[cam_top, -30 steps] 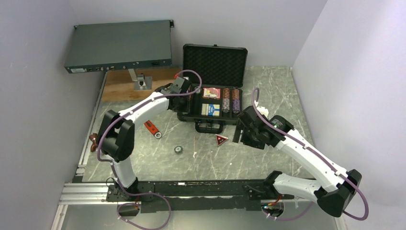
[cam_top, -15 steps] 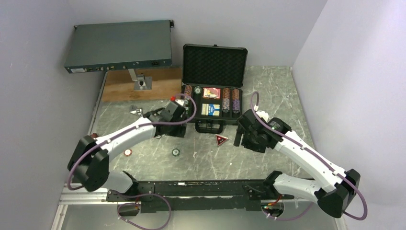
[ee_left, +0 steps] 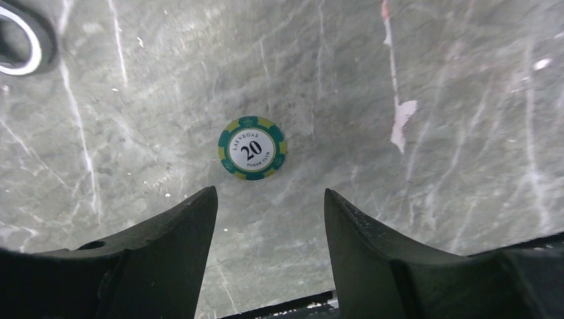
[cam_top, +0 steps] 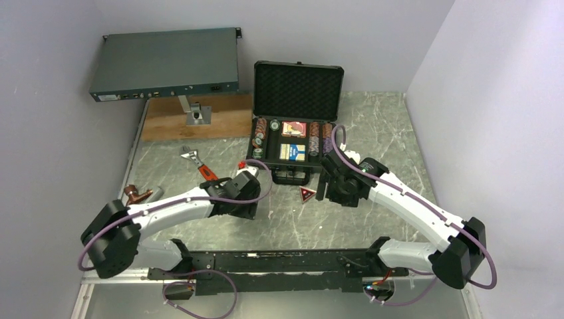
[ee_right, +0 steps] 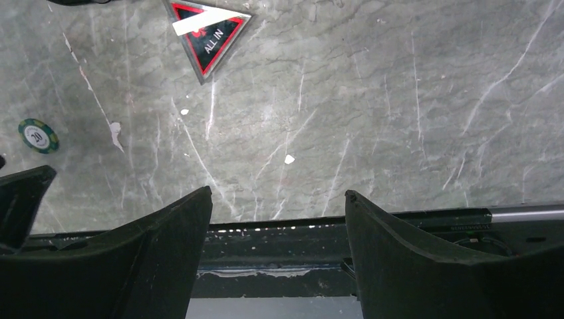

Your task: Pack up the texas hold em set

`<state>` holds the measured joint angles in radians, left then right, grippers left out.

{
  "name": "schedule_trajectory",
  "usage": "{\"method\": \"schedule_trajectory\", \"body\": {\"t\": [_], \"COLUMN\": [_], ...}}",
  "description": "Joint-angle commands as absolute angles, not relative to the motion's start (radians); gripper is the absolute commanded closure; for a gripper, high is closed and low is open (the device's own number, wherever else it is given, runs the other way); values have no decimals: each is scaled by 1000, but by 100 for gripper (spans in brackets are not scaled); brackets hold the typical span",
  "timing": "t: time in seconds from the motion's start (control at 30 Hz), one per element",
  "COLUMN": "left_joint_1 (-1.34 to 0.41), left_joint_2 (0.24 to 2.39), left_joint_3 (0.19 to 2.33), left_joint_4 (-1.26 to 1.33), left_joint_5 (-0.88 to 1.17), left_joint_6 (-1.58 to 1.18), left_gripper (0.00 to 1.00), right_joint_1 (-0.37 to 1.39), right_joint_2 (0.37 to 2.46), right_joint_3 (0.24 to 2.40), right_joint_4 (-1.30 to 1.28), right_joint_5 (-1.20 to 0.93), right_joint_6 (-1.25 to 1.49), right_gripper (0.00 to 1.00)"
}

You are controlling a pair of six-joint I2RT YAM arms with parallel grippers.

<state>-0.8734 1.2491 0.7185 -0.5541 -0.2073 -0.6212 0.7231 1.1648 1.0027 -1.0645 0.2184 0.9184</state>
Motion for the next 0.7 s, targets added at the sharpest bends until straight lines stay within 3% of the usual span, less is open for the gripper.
{"method": "schedule_trajectory", "body": {"t": [0.0,0.37,0.57,0.67], "left_joint_1": [-895,-892,-875,-866], "left_joint_2": [1334,1430,1475,1482], "left_joint_3": [760,776,788,780], "left_joint_4": [-559,-522,-515,-506], "left_joint_5": [-253,-290,-282,-276], "left_joint_6": [-650,-638,-621,-620], "left_gripper": [35,34,49,51], "right_joint_1": [724,722,722,723], "right_joint_2": [1141,1104,1111,1115], "right_joint_3": [1024,1023,1035,1035], "right_joint_4": [-1050,-1101,-1111,-1109], "right_joint_5": [208,215,219,219], "right_joint_6": [923,936,933,934], "right_gripper": [25,25,25,25]}}
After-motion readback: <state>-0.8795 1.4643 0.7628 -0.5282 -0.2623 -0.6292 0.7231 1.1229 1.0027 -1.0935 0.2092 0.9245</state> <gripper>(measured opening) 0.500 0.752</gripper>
